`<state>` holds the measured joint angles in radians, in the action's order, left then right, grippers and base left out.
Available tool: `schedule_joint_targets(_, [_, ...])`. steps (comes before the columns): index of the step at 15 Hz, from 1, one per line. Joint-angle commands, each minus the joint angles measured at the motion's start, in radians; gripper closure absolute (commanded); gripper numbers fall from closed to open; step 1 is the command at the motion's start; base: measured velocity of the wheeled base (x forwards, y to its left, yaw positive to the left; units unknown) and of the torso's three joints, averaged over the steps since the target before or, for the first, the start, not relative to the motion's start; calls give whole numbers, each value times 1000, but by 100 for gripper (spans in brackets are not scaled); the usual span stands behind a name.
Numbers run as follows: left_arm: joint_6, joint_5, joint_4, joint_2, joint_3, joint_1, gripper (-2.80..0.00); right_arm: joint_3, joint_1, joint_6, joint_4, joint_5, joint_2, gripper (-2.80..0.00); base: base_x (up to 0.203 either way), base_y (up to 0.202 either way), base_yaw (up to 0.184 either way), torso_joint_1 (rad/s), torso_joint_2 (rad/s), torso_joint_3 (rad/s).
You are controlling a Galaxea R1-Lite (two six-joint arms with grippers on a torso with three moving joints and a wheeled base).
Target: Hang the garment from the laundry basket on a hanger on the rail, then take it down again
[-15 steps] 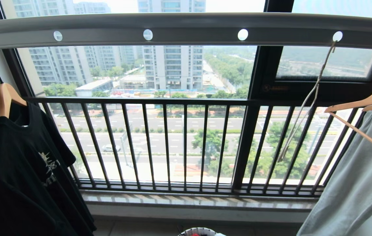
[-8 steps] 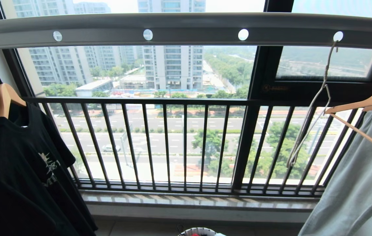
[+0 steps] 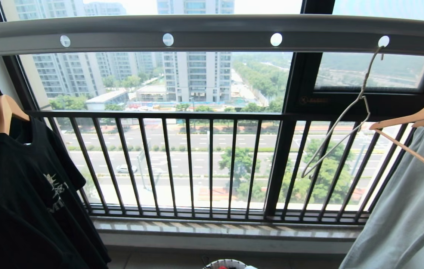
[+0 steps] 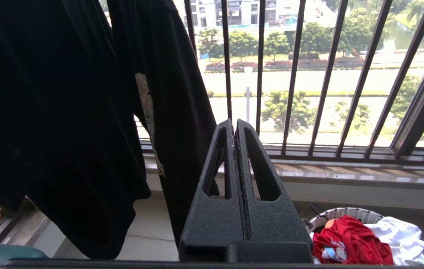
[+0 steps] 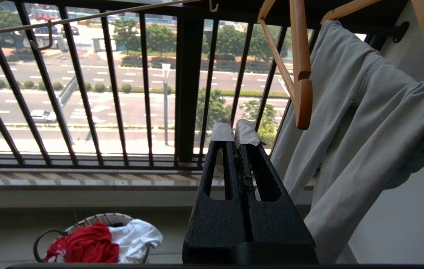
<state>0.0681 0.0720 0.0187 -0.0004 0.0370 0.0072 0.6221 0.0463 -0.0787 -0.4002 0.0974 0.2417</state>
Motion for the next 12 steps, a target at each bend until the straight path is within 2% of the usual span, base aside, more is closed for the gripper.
schedule_joint_targets(1, [2, -16, -19, 0, -18, 0, 0, -42, -5, 2, -1, -26, -13, 0, 0, 0, 0, 0, 0, 0])
schedule_joint_targets(2, [15, -28, -51, 0, -34, 1, 0, -59, -17, 1, -1, -31, -20, 0, 0, 0, 0, 0, 0, 0])
schedule_joint_targets(3, [36, -48, -17, 0, -37, 0, 0, -88, -43, -11, -1, -34, -38, 0, 0, 0, 0, 0, 0, 0])
schedule_joint_targets(6, [1, -53, -17, 0, -37, 0, 0, -200, -55, -39, 30, -42, -108, 0, 0, 0, 0, 0, 0, 0])
schedule_joint_targets(8, [-36, -52, -16, 1, -37, 0, 0, -319, -54, -45, 111, -74, -171, 0, 0, 0, 0, 0, 0, 0])
schedule_joint_targets(10, [-40, -49, -16, 0, -37, 0, 0, -436, -54, -46, 206, -94, -230, 0, 0, 0, 0, 0, 0, 0])
schedule_joint_targets(12, [-56, -49, -16, 0, -37, 0, 0, -557, -54, -44, 356, -102, -239, 0, 0, 0, 0, 0, 0, 0])
